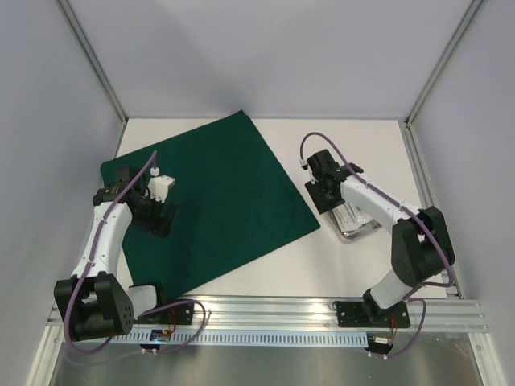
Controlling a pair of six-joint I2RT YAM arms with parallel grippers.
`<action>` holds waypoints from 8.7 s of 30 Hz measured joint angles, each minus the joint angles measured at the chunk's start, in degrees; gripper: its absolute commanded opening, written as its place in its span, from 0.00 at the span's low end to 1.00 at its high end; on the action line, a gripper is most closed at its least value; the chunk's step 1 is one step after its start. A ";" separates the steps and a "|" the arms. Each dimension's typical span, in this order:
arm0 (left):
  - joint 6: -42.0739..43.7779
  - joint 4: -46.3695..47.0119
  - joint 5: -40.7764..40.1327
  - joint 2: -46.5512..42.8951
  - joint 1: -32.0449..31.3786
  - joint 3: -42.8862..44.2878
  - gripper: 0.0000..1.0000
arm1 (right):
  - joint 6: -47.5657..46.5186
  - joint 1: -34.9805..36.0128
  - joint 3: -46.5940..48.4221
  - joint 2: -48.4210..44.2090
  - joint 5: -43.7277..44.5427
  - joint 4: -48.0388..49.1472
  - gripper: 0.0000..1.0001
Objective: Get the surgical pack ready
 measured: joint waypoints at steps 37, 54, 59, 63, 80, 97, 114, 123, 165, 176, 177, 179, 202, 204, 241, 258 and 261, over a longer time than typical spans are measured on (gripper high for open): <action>0.13 -0.37 -0.04 0.00 0.00 0.00 0.84 | 0.68 -1.97 -6.08 8.17 -2.93 8.04 0.18; 0.13 -0.44 -0.17 0.00 0.00 0.00 0.84 | -0.52 -1.92 -3.48 9.35 -2.08 5.86 0.00; 0.15 -0.35 -0.20 0.07 0.00 0.00 0.85 | -1.60 -1.01 3.37 11.50 -1.66 2.56 0.00; 0.13 0.42 -0.79 1.79 0.00 -0.02 0.85 | -2.23 1.31 10.29 15.17 -0.81 1.14 0.00; -0.07 7.02 -7.28 9.90 3.23 -3.37 0.86 | -5.14 22.27 47.76 42.27 -0.96 -6.78 0.01; 6.38 7.93 -4.96 14.27 26.25 -3.08 0.86 | -14.97 40.44 64.87 52.76 -6.03 -2.75 0.43; 6.97 0.66 5.99 12.61 23.45 5.33 0.75 | -6.05 39.01 47.43 37.70 -5.03 7.06 0.57; 3.34 0.66 6.97 12.41 9.84 5.84 0.78 | 12.81 18.95 10.99 6.47 -3.15 14.60 0.66; 1.64 -3.74 8.90 7.06 9.33 5.70 0.78 | 24.17 -34.58 -19.19 1.25 -24.90 30.40 0.13; 1.75 -4.09 9.03 7.06 9.31 5.70 0.79 | 18.97 -36.81 -7.21 0.96 -15.89 23.10 0.49; 1.77 -4.07 9.03 7.04 9.31 5.70 0.79 | 18.95 -35.43 -7.26 -0.13 -15.13 22.49 0.50; 1.75 -4.02 9.03 7.04 9.33 5.70 0.79 | 18.93 -29.70 -7.69 -3.48 -13.16 21.44 0.52; 1.81 -3.61 8.79 4.70 9.33 2.99 0.79 | 31.98 -9.68 -20.59 1.27 -32.87 37.90 0.28; 1.81 -3.58 8.81 4.48 9.33 2.97 0.79 | 33.66 -8.59 -21.22 1.31 -32.09 39.01 0.28; 1.84 -3.41 8.33 4.42 9.33 2.49 0.80 | 52.26 11.82 -24.61 -2.21 -9.81 44.96 0.91; 2.93 -7.06 4.63 -6.27 9.33 1.09 0.83 | 17.27 38.64 -21.11 -38.75 8.33 32.37 1.00; 3.58 -8.13 2.69 -10.84 9.33 -1.60 0.86 | 16.50 38.64 -27.80 -46.42 4.00 36.37 1.00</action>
